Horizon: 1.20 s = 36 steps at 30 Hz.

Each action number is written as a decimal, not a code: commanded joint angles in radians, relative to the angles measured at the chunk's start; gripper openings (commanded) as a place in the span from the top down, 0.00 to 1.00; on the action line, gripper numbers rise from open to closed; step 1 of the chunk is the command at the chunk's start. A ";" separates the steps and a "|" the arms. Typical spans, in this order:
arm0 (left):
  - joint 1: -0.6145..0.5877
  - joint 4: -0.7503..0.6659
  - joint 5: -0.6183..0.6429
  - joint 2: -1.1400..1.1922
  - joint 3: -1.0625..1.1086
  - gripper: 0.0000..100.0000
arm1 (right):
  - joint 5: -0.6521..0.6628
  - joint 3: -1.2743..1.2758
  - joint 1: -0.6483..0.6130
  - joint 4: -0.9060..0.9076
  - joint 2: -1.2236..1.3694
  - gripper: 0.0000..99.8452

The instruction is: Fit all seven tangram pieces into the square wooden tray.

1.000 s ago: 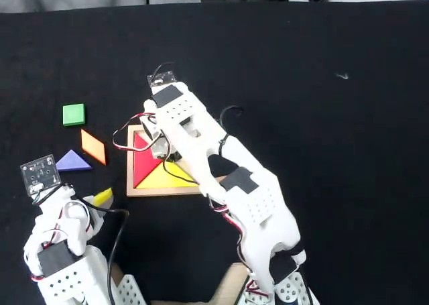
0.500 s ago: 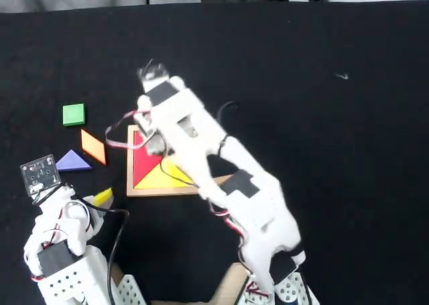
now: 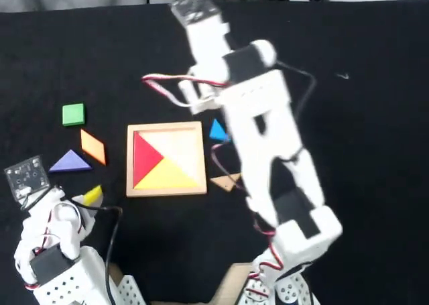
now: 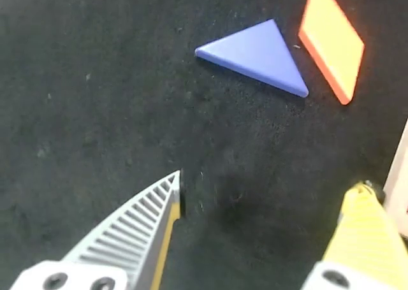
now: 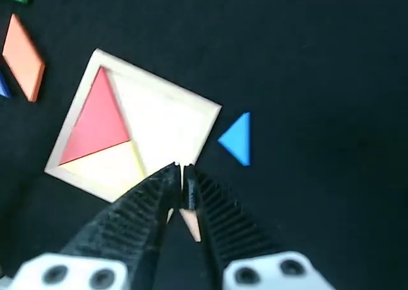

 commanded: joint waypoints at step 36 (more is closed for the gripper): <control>0.199 -0.011 -0.195 0.671 -0.723 0.61 | 0.060 1.722 0.261 -1.099 -0.883 0.99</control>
